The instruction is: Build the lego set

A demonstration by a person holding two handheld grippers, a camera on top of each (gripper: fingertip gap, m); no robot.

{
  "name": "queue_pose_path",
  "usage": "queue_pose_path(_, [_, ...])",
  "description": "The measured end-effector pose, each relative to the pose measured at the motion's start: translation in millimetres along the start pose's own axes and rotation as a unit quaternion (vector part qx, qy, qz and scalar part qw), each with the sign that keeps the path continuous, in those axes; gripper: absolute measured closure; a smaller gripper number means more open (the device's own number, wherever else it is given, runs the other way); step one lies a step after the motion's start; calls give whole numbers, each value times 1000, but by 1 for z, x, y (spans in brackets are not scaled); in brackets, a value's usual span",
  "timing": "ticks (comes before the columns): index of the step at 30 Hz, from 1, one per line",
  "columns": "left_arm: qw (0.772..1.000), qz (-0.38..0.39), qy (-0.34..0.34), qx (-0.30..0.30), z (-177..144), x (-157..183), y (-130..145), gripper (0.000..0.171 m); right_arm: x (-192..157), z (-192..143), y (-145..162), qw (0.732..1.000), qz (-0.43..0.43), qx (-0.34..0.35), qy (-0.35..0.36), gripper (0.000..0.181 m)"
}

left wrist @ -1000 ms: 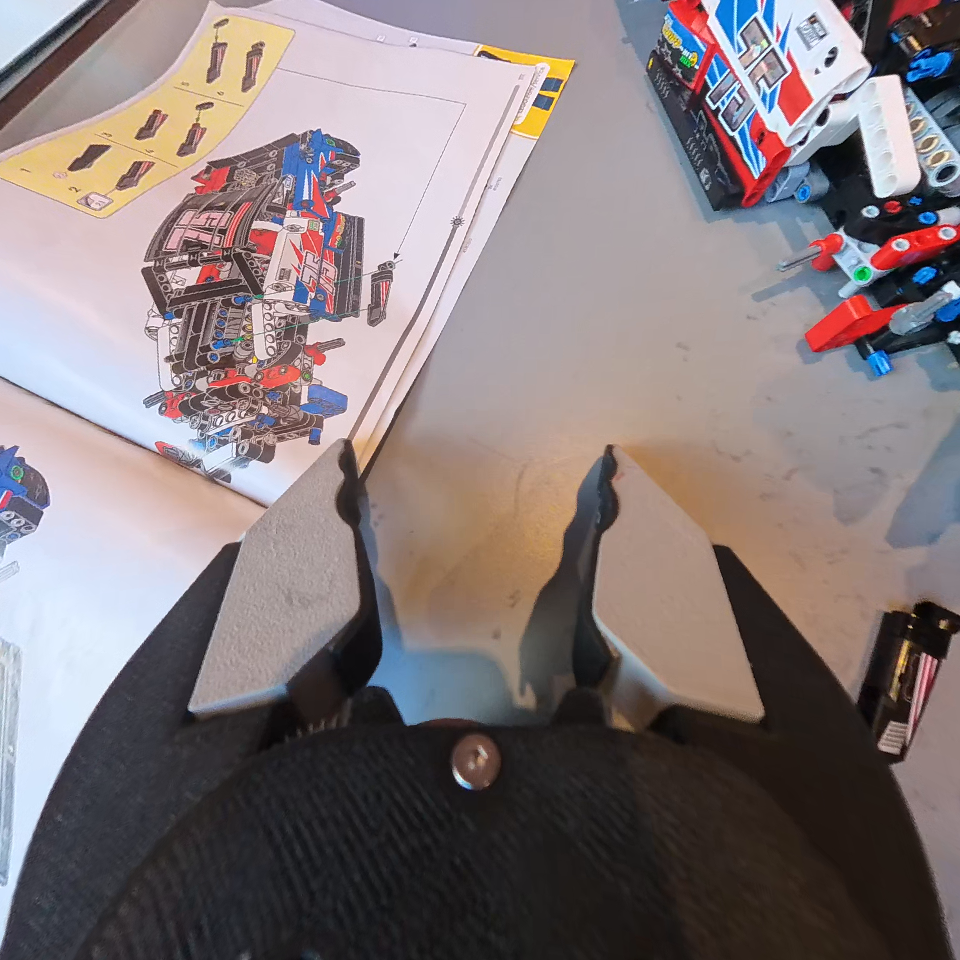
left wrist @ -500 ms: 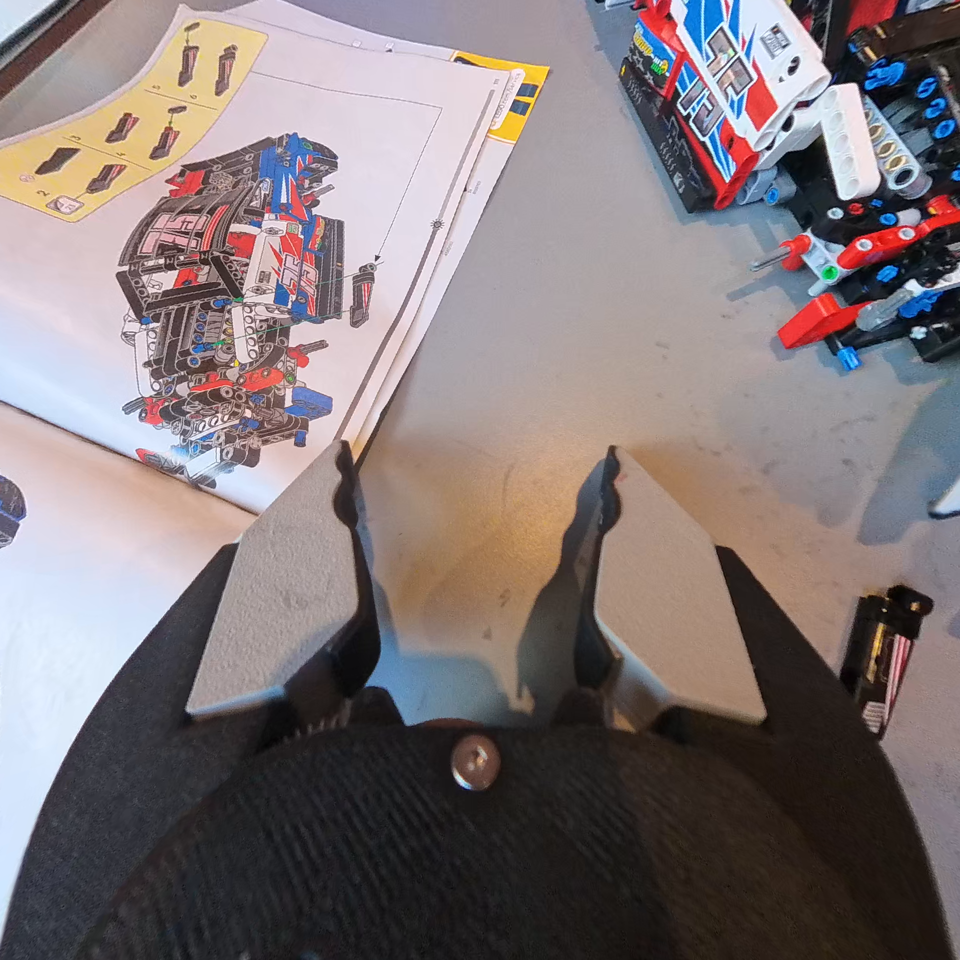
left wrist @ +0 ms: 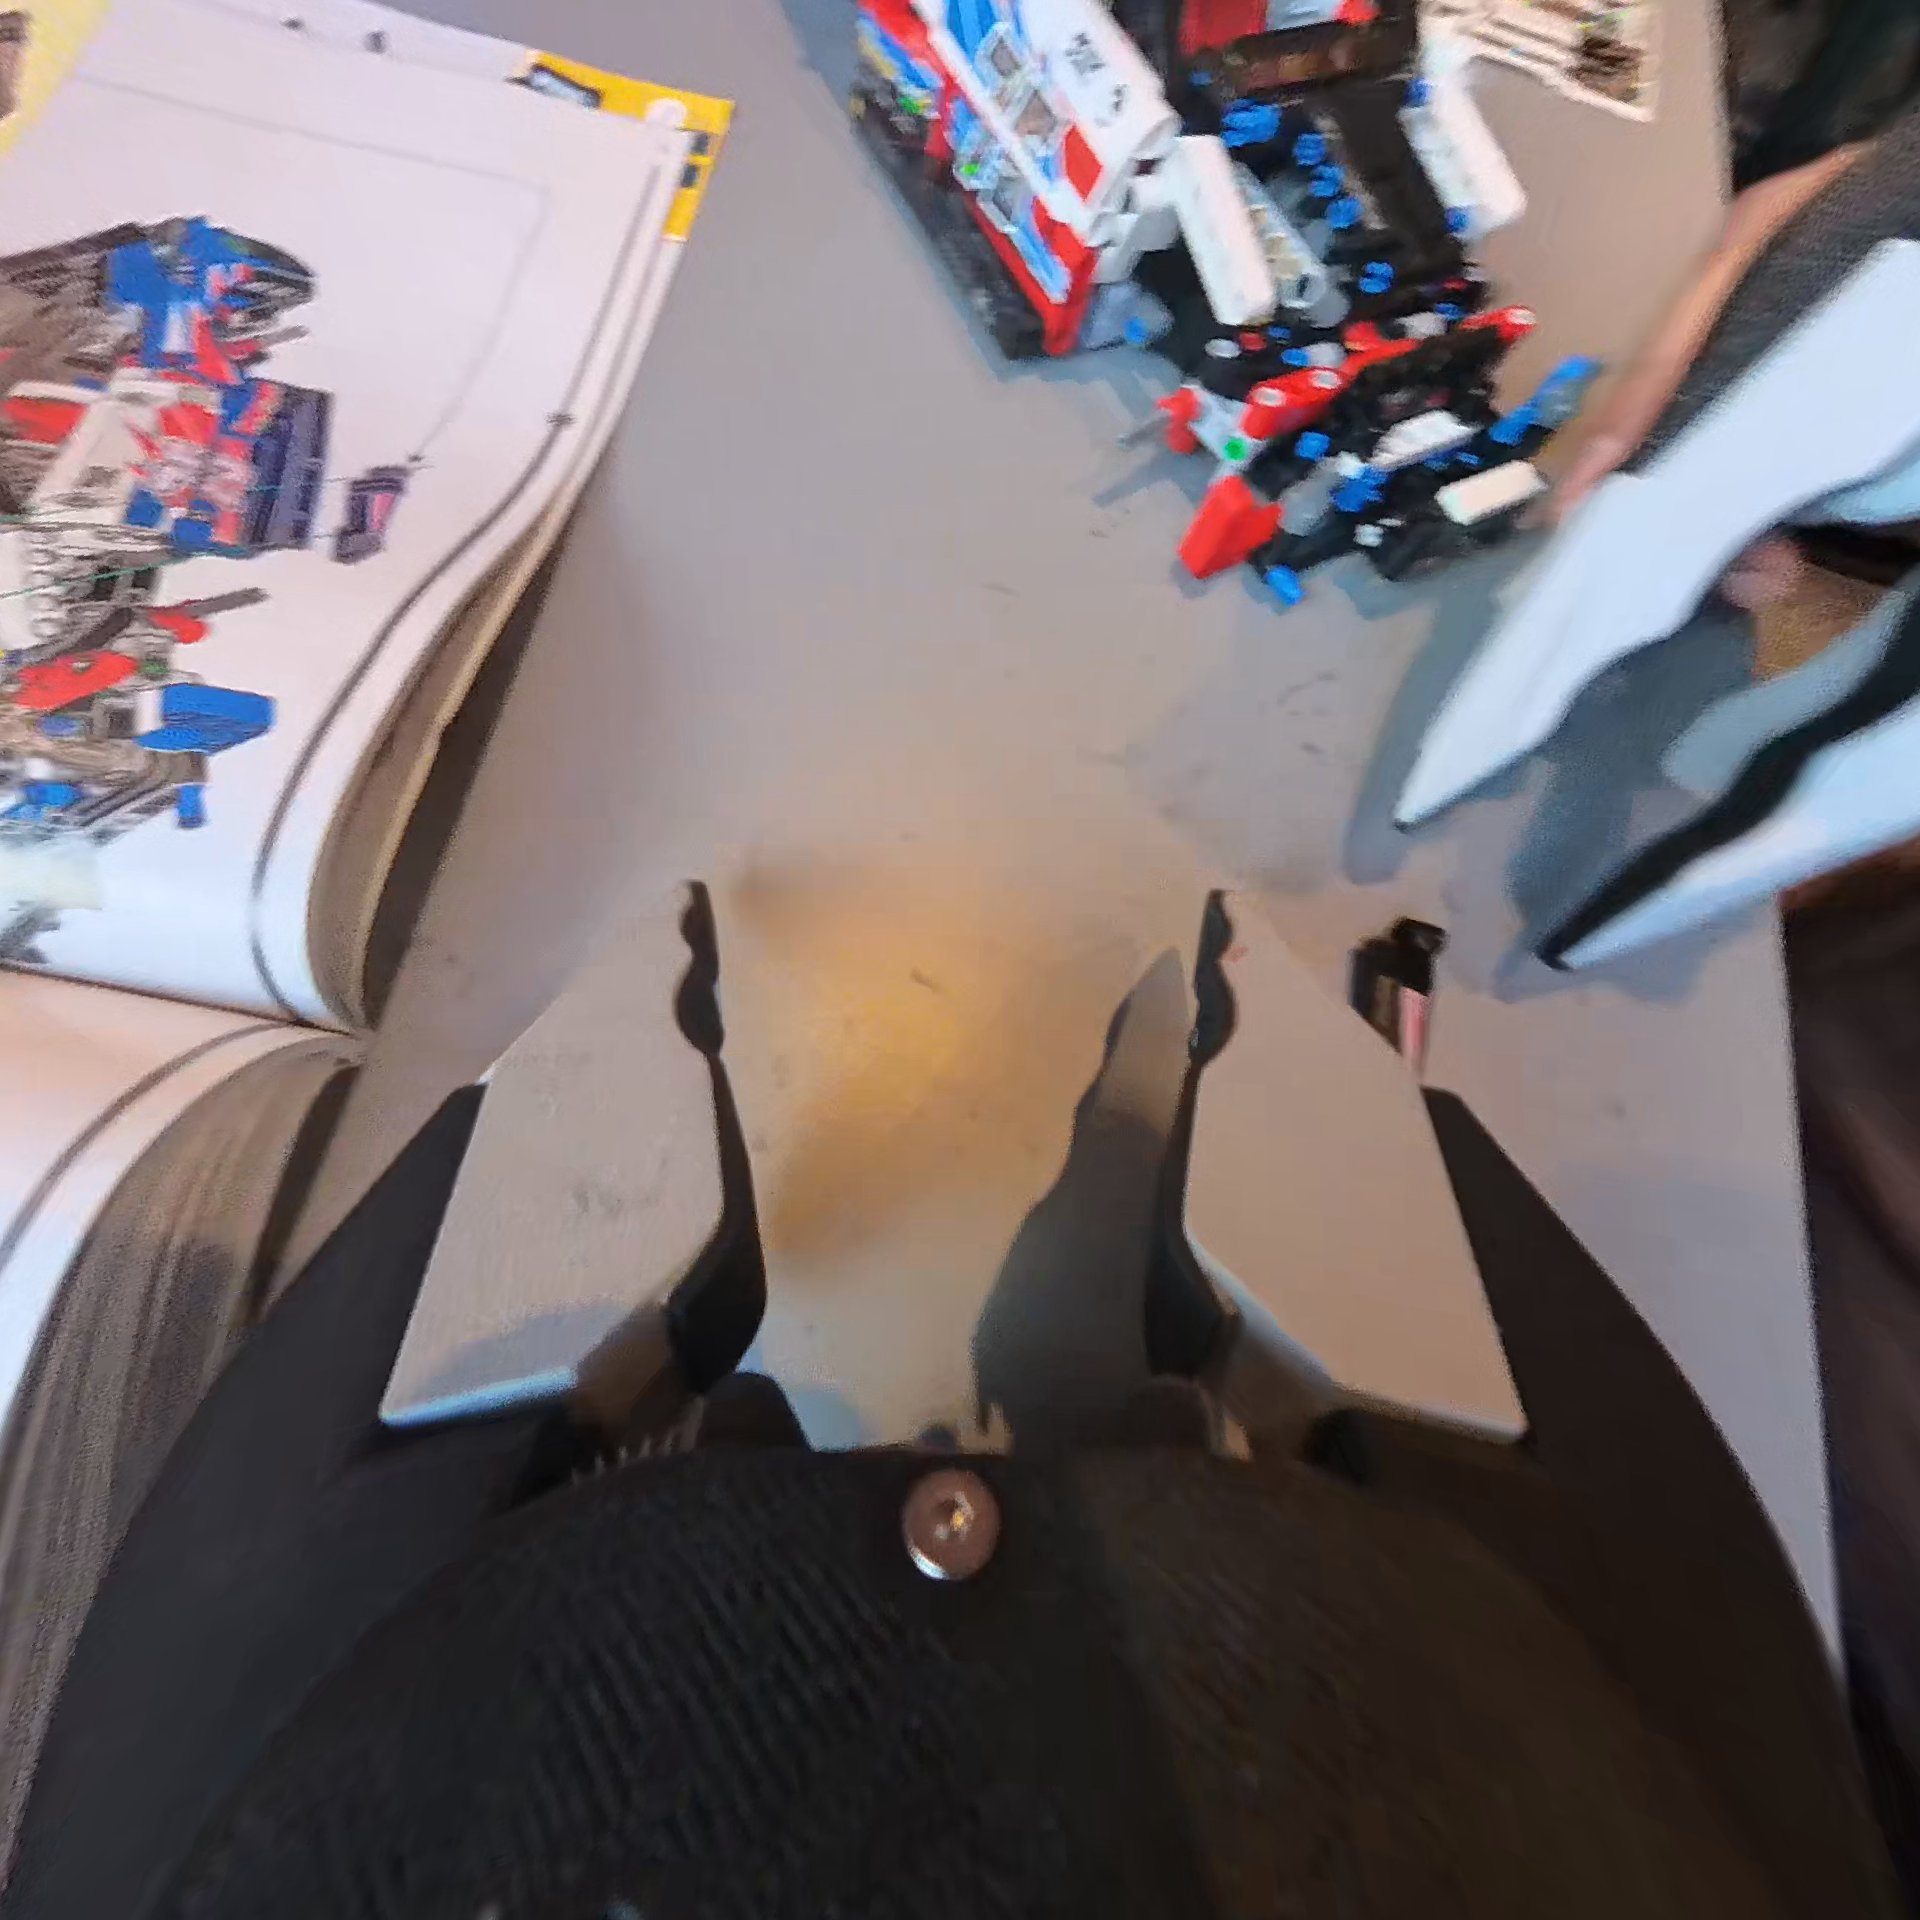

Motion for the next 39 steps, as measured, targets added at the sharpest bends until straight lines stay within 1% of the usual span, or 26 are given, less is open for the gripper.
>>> queue_pose_path(4, [995, 53, 80, 11, -13, 29, 8, 90, 0, 1, 0, 1000, -2, -4, 3, 144])
queue_pose_path(8, [987, 134, 89, -19, -15, 54, 18, 90, 0, 1, 0, 1000, 1, -4, 2, 144])
queue_pose_path(10, [982, 162, 93, -36, -13, 61, 21, 95, 1, 1, 0, 1000, 2, -6, 1, 145])
queue_pose_path(11, [980, 169, 94, -34, -13, 63, 21, 96, 1, 2, 0, 1000, 3, -8, 1, 146])
queue_pose_path(12, [979, 172, 102, -33, -13, 64, 21, 102, 1, 2, 0, 1000, 3, -11, 0, 146])
queue_pose_path(14, [980, 167, 100, -32, -13, 63, 20, 105, 1, 4, 0, 1000, 4, -17, -1, 147])
queue_pose_path(16, [983, 152, 96, -30, -13, 59, 19, 114, -1, 6, 0, 1000, 1, -22, -7, 147])
queue_pose_path(18, [988, 125, 88, -28, -12, 53, 18, 129, -4, 9, -1, 999, -6, -30, -23, 148])
queue_pose_path(19, [989, 110, 94, -26, -12, 50, 17, 133, -6, 11, -2, 999, -12, -35, -34, 151])
queue_pose_path(22, [989, 84, 119, -22, -13, 46, 17, 131, -12, 15, -3, 998, -26, -38, -34, 152])
queue_pose_path(26, [987, 112, 113, -24, -13, 51, 17, 124, -9, 16, -4, 999, -13, -37, -16, 151])
queue_pose_path(28, [986, 124, 107, -26, -13, 54, 18, 124, -5, 16, -5, 999, 2, -35, -10, 151])
queue_pose_path(29, [986, 127, 109, -26, -13, 54, 18, 127, -5, 15, -5, 999, 6, -34, -11, 152])
queue_pose_path(30, [985, 129, 114, -27, -13, 55, 18, 135, -4, 15, -5, 999, 7, -34, -12, 153])
queue_pose_path(31, [984, 131, 116, -27, -13, 55, 18, 139, -4, 16, -5, 999, 7, -35, -12, 154])
queue_pose_path(33, [983, 135, 120, -28, -13, 57, 18, 144, -4, 17, -4, 999, 5, -38, -7, 156])
queue_pose_path(34, [982, 141, 124, -28, -13, 58, 19, 148, -4, 17, -5, 999, 6, -38, 0, 160])
queue_pose_path(39, [979, 157, 129, -28, -13, 62, 19, 147, -1, 17, -5, 999, 15, -38, 7, 161])
Point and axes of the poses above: each gripper's, where its closed fingertips meet, z out along the fingers, y out of its underside, x = y × z across the jaws, the point moved 9 cm from there along -z, back along the fingers, and after that the axes turned 8 degrees about z, right-handed, at the moved point
